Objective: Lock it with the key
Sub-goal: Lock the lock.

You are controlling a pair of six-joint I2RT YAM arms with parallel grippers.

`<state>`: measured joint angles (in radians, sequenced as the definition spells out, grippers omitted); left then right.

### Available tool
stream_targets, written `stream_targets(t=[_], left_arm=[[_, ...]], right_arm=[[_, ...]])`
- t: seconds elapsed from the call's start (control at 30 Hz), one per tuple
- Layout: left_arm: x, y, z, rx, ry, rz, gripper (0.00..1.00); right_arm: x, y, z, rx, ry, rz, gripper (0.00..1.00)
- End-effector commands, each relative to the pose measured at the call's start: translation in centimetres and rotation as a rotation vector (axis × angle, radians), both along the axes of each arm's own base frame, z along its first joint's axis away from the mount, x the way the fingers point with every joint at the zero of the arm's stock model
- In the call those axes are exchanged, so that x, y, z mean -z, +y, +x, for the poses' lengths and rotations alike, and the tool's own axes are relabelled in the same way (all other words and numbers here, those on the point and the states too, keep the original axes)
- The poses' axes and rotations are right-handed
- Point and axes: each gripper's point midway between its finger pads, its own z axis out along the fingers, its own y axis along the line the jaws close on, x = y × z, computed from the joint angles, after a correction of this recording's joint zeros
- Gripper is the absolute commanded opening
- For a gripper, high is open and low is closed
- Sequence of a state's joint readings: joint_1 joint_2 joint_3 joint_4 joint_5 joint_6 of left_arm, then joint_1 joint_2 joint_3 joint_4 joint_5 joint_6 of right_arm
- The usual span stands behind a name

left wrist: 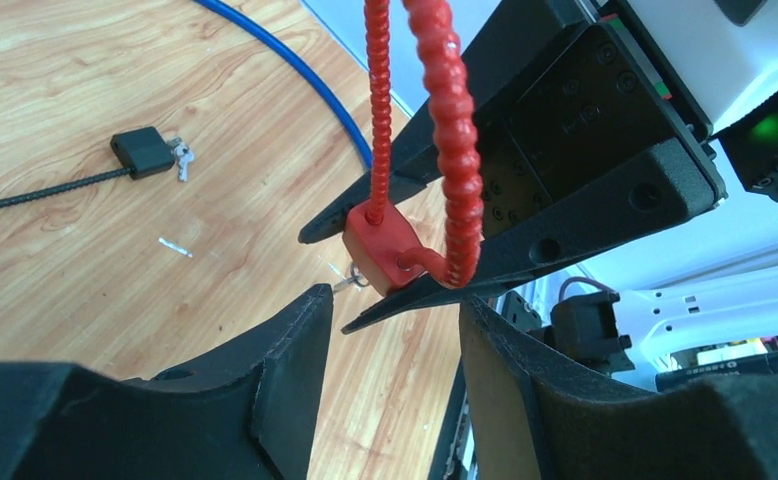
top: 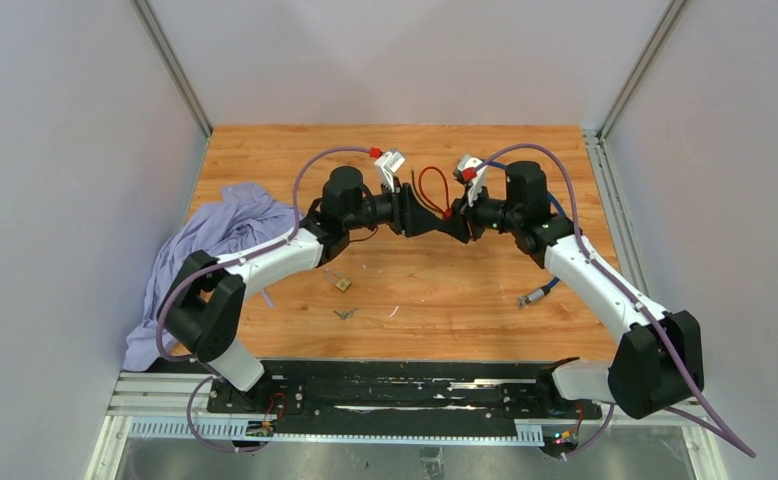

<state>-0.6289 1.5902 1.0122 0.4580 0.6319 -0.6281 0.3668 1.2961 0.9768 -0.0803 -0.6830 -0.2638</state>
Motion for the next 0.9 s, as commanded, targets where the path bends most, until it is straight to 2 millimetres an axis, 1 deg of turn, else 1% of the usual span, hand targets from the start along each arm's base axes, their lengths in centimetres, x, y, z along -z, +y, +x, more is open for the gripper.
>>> stream_targets(t=[0.0, 0.1, 0.33, 0.57, 0.63, 0.67, 0.8, 0.87], left_arm=[[-2.7, 0.6, 0.8, -0.013, -0.05, -0.053, 0.54], [-3.3, 1.2, 1.3, -0.028, -0.055, -0.064, 0.55], [-4.5, 1.5, 1.2, -0.023, -0.075, -0.08, 0.54], [-5.0, 1.5, 0.9, -0.012, -0.089, -0.09, 0.54], [-5.0, 1.5, 1.0, -0.015, -0.089, -0.09, 0.5], [-4.9, 1.5, 1.0, -0.016, -0.086, -0.09, 0.46], [-4.2, 1.4, 1.1, -0.018, -0.069, -0.082, 0.26], [-3.9, 1.3, 1.1, -0.012, -0.058, -0.08, 0.18]], right_arm=[[-1.7, 1.7, -0.6, -0.087, -0.059, 0.031, 0.01], [-1.4, 1.9, -0.7, -0.097, -0.057, 0.023, 0.01], [-0.5, 2.6, -0.8, -0.108, -0.039, -0.001, 0.01], [-0.1, 3.0, -0.9, -0.119, -0.023, -0.013, 0.01], [-0.2, 3.1, -1.0, -0.124, -0.025, -0.011, 0.01], [-0.2, 3.1, -1.1, -0.126, -0.027, -0.01, 0.01], [-0.6, 3.2, -1.3, -0.133, -0.033, -0.003, 0.01], [-0.8, 3.2, -1.3, -0.131, -0.033, 0.001, 0.01]])
